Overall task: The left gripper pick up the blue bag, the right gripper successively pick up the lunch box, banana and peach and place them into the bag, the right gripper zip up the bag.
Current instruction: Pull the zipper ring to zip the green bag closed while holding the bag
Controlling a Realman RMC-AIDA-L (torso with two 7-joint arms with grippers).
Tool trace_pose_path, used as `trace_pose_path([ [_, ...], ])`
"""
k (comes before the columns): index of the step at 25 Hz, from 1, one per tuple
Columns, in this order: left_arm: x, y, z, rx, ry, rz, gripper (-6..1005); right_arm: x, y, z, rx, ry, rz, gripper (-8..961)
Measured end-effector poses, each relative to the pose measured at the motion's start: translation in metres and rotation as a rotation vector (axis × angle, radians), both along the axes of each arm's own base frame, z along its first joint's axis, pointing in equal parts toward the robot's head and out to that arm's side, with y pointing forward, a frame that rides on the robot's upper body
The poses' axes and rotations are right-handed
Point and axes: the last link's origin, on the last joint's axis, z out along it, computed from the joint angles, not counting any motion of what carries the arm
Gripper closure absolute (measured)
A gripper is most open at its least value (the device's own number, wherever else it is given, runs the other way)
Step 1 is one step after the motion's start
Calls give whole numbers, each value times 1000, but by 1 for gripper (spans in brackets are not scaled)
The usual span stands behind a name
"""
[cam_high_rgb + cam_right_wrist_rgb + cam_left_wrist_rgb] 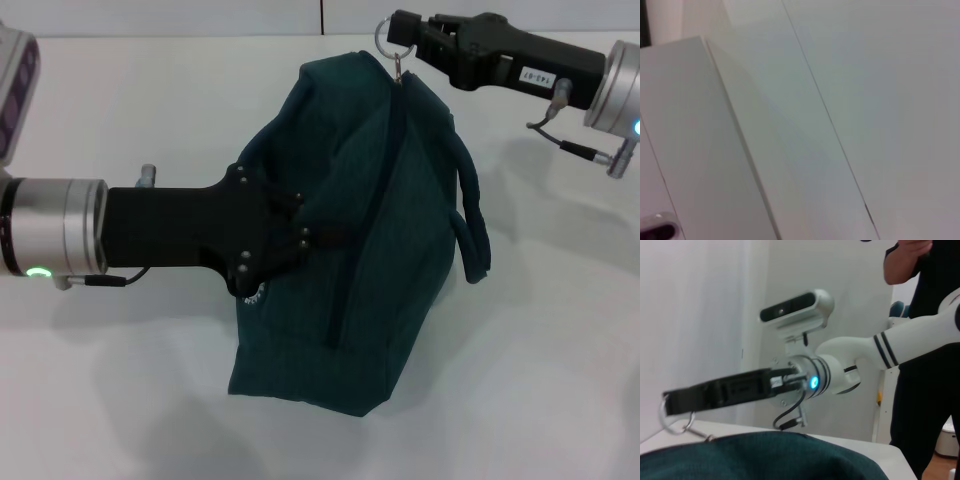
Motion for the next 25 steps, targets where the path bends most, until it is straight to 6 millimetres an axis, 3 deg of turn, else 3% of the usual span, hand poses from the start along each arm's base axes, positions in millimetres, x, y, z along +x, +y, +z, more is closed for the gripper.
trace_pose_path([
  [13,-4,-7,9,-6,-75,-16,945,4,4,-3,20,-38,-22,864],
  [25,-13,-5,14,38,-125,53,944,9,-7,18,68,9,20,861],
])
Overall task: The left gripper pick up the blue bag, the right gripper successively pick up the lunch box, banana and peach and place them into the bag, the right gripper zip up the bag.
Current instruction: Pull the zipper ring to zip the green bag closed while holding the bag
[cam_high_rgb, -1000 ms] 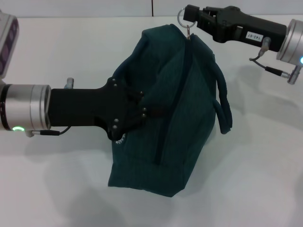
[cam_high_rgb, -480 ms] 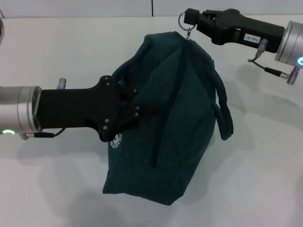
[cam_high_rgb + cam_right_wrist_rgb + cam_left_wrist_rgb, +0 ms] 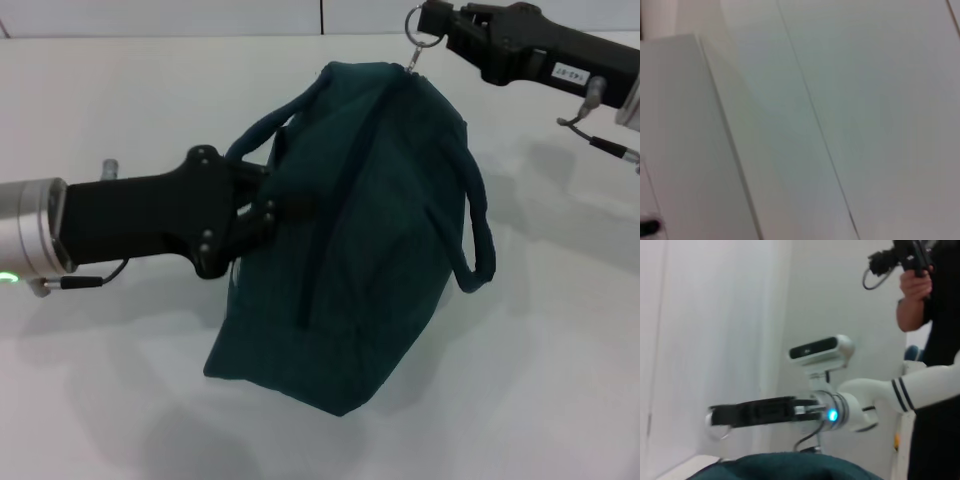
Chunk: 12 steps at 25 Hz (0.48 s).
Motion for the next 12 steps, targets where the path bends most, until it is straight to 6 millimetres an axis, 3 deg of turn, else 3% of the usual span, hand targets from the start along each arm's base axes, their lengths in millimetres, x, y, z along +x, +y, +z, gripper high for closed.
trace_pose_path([
  [12,-14,6,-7,-16,13,135,951,10,-21,14,-15,86,26,858],
])
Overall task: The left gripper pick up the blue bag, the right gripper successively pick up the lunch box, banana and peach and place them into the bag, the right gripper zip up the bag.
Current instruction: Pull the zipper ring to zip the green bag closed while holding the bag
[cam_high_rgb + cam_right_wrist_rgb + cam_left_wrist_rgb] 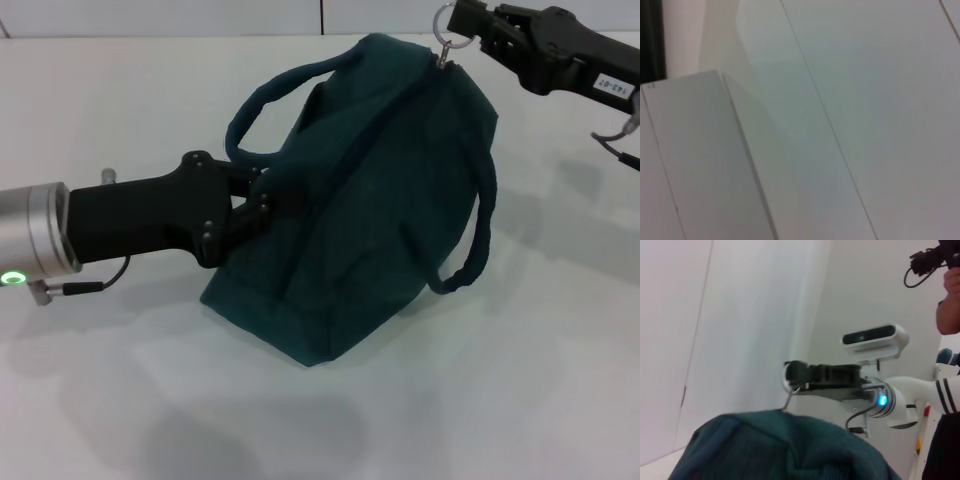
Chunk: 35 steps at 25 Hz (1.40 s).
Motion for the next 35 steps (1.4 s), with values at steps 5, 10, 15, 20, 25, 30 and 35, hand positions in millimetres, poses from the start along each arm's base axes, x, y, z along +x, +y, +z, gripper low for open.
trace_pose_path([
  [5,-5,2,0,-27,-2,73,886,2,-3,3,0,15,4,857],
  [10,-6,1,2,-14,-3,88,803,3,0,4,8,4,-6,855],
  [15,-5,6,18,50,-30,128,719,1,4,3,11,-8,-10,854],
  [20,10,14,34,50,11,114,440,-2,9,2,16,-19,-18,853],
  [25,55,37,53,30,197,130,226,-5,13,-2,16,-34,-24,851],
  [30,114,51,59,-6,425,206,228,-11,15,-3,14,-35,-12,850],
  [35,166,48,57,22,585,291,229,-14,17,-4,11,-32,-7,849],
])
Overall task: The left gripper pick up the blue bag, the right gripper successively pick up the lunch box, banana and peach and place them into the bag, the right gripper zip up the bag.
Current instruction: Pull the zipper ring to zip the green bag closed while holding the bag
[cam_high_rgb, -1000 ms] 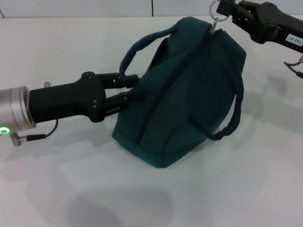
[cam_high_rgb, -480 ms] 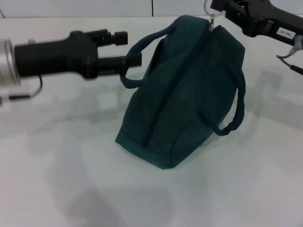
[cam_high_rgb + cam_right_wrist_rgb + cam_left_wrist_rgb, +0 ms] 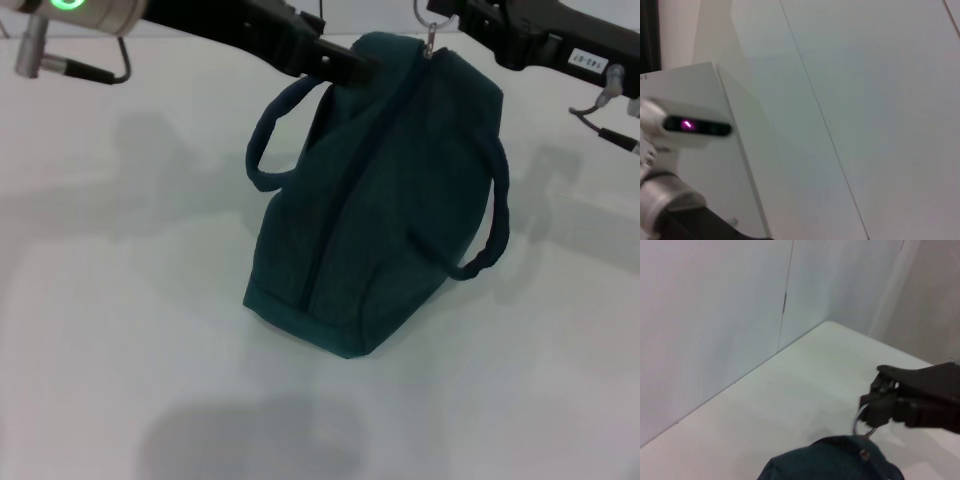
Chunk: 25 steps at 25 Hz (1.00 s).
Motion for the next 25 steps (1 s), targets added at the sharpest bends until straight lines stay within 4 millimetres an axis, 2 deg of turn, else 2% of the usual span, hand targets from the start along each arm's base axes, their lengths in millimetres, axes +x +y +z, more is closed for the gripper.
trace_pose_path([
  [2,17,-9,-1,12,34,4,230,0,0,0,-5,2,-4,849],
  [3,17,-9,-1,12,34,4,230,0,1,0,-6,3,-6,848],
  [4,30,-17,-3,0,56,17,230,0,1,0,-7,3,-7,848],
  [9,46,-32,-23,-57,113,12,232,-1,1,-1,-7,1,-9,847],
  [16,47,-30,-46,33,255,67,238,-3,0,-5,-21,-6,-2,845],
  [25,45,-30,-50,36,263,77,251,-3,-1,-6,-25,-5,1,843],
])
